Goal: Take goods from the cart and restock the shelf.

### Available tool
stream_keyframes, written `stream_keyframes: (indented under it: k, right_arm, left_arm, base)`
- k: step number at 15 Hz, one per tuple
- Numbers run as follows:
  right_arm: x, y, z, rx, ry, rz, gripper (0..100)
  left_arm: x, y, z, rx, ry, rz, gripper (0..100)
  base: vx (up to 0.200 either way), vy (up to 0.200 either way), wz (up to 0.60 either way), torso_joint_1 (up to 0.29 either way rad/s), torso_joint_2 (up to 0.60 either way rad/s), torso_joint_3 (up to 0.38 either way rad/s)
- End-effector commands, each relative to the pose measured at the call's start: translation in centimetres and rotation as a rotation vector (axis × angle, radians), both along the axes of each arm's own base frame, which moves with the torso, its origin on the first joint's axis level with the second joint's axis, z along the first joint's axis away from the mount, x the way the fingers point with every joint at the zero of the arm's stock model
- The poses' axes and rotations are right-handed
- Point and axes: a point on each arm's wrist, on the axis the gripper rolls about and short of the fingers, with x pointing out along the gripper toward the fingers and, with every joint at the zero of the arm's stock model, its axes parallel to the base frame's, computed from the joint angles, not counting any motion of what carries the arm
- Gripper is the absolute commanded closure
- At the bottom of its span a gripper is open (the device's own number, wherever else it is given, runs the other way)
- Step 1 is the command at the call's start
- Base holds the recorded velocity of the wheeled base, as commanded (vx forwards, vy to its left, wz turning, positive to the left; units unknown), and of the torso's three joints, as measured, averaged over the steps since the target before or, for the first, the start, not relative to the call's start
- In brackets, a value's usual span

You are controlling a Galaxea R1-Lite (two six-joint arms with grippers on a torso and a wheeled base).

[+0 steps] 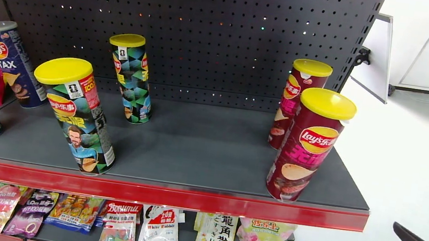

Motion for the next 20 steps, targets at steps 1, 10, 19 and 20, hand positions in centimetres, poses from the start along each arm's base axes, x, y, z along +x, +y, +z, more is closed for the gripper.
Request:
stream_keyframes:
  k: [1, 10, 19, 20]
  right_arm:
    - [-3.7, -0.7, -0.8, 0.016, -0.139, -0.025, 0]
    - [-10.2, -0.9, -6.3, 0.023, -0.243, -0.137, 0]
    - [-10.6, -1.3, -8.2, 0.201, -0.217, -0.192, 0]
    - [-10.6, -1.2, -8.2, 0.199, -0.218, -0.182, 0]
  left_arm:
    - [0.0, 0.0, 0.0, 0.0, -0.001, 0.0, 0]
    - [0.0, 0.0, 0.0, 0.0, 0.001, 0.0, 0]
    - [0.0, 0.0, 0.0, 0.0, -0.001, 0.0, 0]
    - [0.0, 0.0, 0.0, 0.0, -0.001, 0.0, 0]
  base:
    - [0.0, 0.0, 0.0, 0.0, 0.0, 0.0]
    - [0.0, 0.0, 0.0, 0.0, 0.0, 0.0]
    - [0.0, 0.0, 0.0, 0.0, 0.0, 0.0]
    - [0.0, 0.0, 0.0, 0.0, 0.0, 0.0]
